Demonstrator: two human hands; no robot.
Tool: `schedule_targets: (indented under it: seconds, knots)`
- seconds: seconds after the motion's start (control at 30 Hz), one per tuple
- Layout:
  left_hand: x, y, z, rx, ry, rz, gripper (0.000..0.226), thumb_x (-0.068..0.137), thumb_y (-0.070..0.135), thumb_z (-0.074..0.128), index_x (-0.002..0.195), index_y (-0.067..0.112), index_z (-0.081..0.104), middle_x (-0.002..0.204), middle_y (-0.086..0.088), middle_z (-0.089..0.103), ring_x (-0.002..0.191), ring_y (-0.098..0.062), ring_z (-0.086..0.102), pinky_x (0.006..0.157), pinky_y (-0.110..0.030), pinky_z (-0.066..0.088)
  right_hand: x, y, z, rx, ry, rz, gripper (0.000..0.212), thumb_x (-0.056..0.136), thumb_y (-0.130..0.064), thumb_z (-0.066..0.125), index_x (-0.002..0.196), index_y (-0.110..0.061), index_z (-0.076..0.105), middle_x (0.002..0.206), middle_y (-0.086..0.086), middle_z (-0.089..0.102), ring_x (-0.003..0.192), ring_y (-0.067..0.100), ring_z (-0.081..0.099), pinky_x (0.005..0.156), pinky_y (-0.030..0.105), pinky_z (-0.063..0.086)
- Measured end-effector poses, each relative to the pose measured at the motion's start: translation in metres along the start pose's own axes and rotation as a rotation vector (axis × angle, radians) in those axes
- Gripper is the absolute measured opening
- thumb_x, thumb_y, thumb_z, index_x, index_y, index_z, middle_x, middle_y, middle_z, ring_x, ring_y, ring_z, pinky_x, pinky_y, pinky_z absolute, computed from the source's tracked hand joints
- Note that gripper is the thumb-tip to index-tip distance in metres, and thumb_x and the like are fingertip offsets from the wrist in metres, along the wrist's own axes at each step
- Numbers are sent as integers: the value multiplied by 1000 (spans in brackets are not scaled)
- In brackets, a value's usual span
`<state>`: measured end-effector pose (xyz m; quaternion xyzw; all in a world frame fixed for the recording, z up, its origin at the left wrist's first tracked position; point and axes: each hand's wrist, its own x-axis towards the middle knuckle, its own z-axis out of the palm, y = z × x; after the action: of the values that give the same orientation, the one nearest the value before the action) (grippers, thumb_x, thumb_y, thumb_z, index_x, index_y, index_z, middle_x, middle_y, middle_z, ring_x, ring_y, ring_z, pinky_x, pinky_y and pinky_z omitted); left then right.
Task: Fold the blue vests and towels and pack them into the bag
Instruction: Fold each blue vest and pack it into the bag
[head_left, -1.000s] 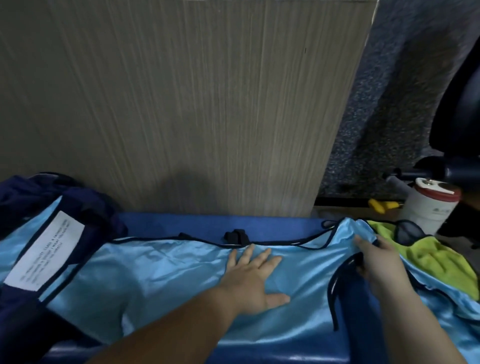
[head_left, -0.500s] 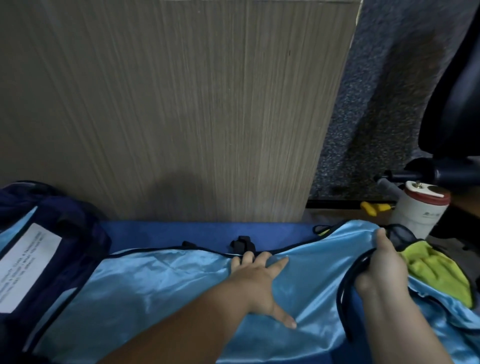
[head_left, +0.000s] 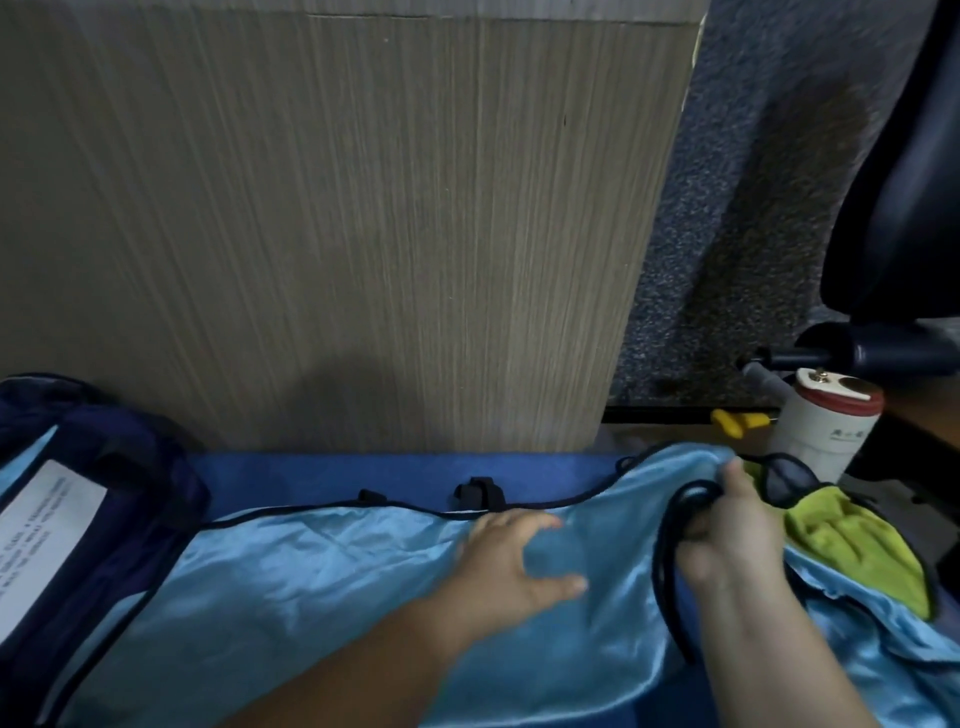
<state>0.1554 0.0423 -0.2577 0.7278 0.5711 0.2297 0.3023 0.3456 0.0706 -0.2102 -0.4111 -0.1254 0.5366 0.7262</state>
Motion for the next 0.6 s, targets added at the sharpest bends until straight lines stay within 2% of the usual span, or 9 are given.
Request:
schedule_targets:
  seconds: [0.07,0.1,0.17,0.23,0.3,0.33,0.4,0.5,0.6]
  knots:
    - [-8,0,-8,-329,79,-90,34,87,50,64,115,30,60,122,13,58,118,-3,51,94,-13,41,-5,11,8,-62,-123,-10,35,101,-30,49,130,-12,56,121,14,65,104,26,65,95,42,50]
    - [-10,0,-13,-497,68,-167,31,93,47,56,113,24,61,118,10,62,111,-4,56,88,-13,44,-9,17,12,-128,-172,-34,34,101,-27,47,133,-16,55,123,14,65,108,29,63,98,43,48]
    - [-13,-8,-23,-812,40,-287,50,93,57,41,116,17,61,116,0,67,106,-16,62,88,-26,47,-26,32,23,-242,-365,-23,29,101,-22,47,128,-18,56,113,15,67,100,31,62,89,41,48]
    - [-14,-16,-32,-1097,45,-369,76,81,70,34,121,11,61,116,-10,69,104,-28,64,88,-37,48,-46,45,27,-351,-620,53,37,92,-26,59,129,-26,55,109,14,68,95,28,63,81,36,51]
    - [-15,-24,-40,-1301,54,-395,88,79,75,34,125,5,62,120,-21,66,111,-36,63,97,-45,48,-56,59,24,-536,-829,184,66,75,-37,80,133,-40,48,110,8,69,102,22,67,91,32,51]
    - [-18,-26,-44,-1358,40,-402,85,82,73,35,123,5,65,120,-23,66,112,-36,64,100,-47,47,-59,64,23,-665,-899,210,72,73,-38,83,133,-43,44,111,4,70,107,18,66,98,29,47]
    - [-22,-35,-54,-1323,29,-427,75,86,69,44,122,8,66,118,-21,68,109,-32,66,100,-47,47,-60,67,23,-909,-968,185,57,84,-31,75,131,-45,45,114,-6,68,111,6,63,103,24,42]
    - [-27,-45,-62,-1047,89,-457,63,80,59,68,126,17,61,114,-9,72,104,-25,69,98,-48,51,-49,66,21,-1167,-884,40,30,90,-25,68,115,-39,59,104,-12,66,103,3,63,95,18,47]
    - [-30,-51,-65,-743,224,-460,28,84,31,74,107,16,66,99,-9,75,92,-26,72,92,-51,54,-36,67,14,-1378,-802,-70,26,85,-24,73,106,-34,63,101,-12,62,95,6,61,88,23,51]
